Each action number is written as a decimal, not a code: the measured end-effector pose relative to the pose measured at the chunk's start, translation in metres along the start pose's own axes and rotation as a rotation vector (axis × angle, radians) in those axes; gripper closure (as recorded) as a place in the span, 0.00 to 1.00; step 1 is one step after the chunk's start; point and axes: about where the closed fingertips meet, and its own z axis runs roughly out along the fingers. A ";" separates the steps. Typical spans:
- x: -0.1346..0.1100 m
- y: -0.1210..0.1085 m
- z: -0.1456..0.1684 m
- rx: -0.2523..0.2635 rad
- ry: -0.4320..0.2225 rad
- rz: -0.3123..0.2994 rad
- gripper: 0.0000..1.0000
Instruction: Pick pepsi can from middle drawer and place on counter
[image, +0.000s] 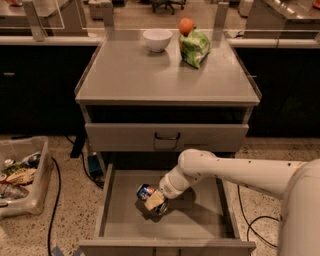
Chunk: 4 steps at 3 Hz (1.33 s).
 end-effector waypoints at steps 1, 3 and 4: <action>0.002 0.004 -0.042 -0.011 -0.065 0.005 1.00; 0.008 0.013 -0.053 -0.016 -0.051 -0.010 1.00; 0.012 0.025 -0.091 0.014 -0.078 -0.021 1.00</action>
Offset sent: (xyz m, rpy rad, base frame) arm -0.0020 -0.0158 0.0315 0.0460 -0.0241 -0.0152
